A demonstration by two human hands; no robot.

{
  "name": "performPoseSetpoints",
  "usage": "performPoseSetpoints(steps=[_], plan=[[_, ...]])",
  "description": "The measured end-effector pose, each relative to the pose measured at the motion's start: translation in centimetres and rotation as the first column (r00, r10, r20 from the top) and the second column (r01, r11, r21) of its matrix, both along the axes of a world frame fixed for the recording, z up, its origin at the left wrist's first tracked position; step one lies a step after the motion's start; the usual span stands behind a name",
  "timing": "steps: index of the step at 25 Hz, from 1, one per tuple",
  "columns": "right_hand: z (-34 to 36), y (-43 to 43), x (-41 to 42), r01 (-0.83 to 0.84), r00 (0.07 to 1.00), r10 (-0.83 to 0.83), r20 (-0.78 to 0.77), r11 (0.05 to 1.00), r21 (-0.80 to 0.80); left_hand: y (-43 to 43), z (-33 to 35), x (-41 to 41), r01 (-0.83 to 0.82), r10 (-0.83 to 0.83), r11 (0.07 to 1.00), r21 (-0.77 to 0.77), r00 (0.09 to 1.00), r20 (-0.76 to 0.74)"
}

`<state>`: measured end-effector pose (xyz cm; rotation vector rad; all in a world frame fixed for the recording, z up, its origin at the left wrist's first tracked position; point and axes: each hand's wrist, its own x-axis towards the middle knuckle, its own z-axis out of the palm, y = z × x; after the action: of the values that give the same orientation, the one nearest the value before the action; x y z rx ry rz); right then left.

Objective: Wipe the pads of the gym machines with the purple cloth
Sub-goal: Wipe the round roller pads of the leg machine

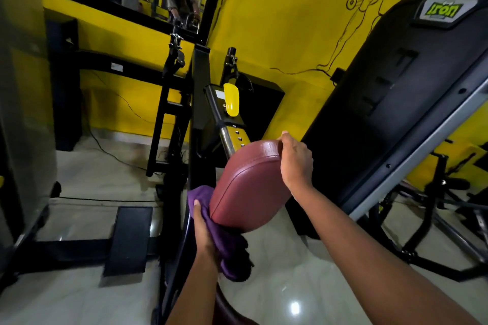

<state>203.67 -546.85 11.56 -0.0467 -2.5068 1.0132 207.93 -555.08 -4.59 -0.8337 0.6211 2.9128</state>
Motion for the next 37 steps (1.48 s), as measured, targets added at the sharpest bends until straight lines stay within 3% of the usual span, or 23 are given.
performPoseSetpoints(steps=[3, 7, 11, 12, 15, 19, 22, 24, 25, 26, 27, 29, 30, 33, 37], plan=[[0.0, -0.1, 0.1, -0.004, 1.000, 0.004, -0.015, 1.000, -0.021, 1.9, -1.5, 0.3, -0.013, 0.018, 0.993, 0.119, 0.999, -0.046], [-0.2, 0.1, -0.1, -0.027, 1.000, 0.027, -0.006, 0.999, -0.030, 1.6, -2.7, -0.2, 0.014, -0.013, 0.999, 0.041, 1.000, -0.026], [-0.5, 0.1, -0.2, -0.012, 1.000, 0.012, -0.017, 1.000, -0.005, -1.0, -1.6, -0.3, -0.001, -0.007, 0.956, -0.294, 1.000, -0.025], [-0.6, 0.1, -0.2, -0.007, 1.000, 0.007, -0.022, 1.000, -0.014, -1.3, -0.4, -0.2, -0.046, 0.018, 0.891, -0.452, 0.998, -0.066], [-0.4, 0.2, -0.1, 0.003, 1.000, -0.004, -0.015, 1.000, -0.018, -1.3, 4.4, 0.2, -0.177, 0.028, 0.511, -0.841, 0.981, -0.190], [-0.2, 0.1, 0.4, 0.011, 1.000, -0.011, -0.020, 1.000, 0.007, -1.4, 8.9, 0.9, -0.246, -0.050, 0.185, -0.951, 0.965, -0.259], [0.1, 0.5, 0.4, -0.004, 0.999, 0.003, 0.039, 0.999, 0.046, 0.0, 12.3, 0.8, -0.279, -0.135, -0.221, -0.935, 0.958, -0.254], [0.1, 0.6, 0.4, -0.017, 0.998, 0.015, 0.064, 0.999, 0.033, 0.5, 13.7, 0.3, -0.283, -0.149, -0.291, -0.914, 0.957, -0.249], [0.1, 0.6, 0.3, -0.011, 0.999, 0.009, 0.053, 1.000, 0.020, 0.3, 13.8, 0.2, -0.280, -0.149, -0.254, -0.926, 0.957, -0.249], [0.0, 0.5, 0.2, 0.004, 0.999, -0.005, 0.045, 1.000, 0.009, -0.1, 13.0, -0.1, -0.275, -0.141, -0.159, -0.948, 0.957, -0.254], [0.0, 0.4, 0.2, 0.022, 0.999, -0.023, 0.043, 1.000, 0.009, -0.8, 11.9, -0.3, -0.262, -0.126, 0.010, -0.965, 0.957, -0.261], [-0.2, 0.2, 0.3, 0.049, 0.998, -0.050, 0.047, 0.998, 0.026, -2.3, 9.2, -0.7, -0.149, -0.100, 0.443, -0.884, 0.972, -0.214], [-0.2, 0.2, 0.2, 0.042, 0.998, -0.043, 0.047, 0.999, 0.024, -2.9, 8.1, -0.4, -0.077, -0.111, 0.570, -0.818, 0.979, -0.170], [-0.2, 0.4, 0.2, -0.043, 0.999, 0.043, -0.004, 0.999, -0.024, -3.4, 7.0, 1.6, 0.036, -0.152, 0.631, -0.775, 0.985, -0.078], [-2.6, 0.1, 3.7, -0.203, 0.941, 0.186, -0.284, 0.979, -0.029, -4.0, 7.7, 6.2, -0.052, -0.038, 0.705, -0.708, 0.993, -0.111]])
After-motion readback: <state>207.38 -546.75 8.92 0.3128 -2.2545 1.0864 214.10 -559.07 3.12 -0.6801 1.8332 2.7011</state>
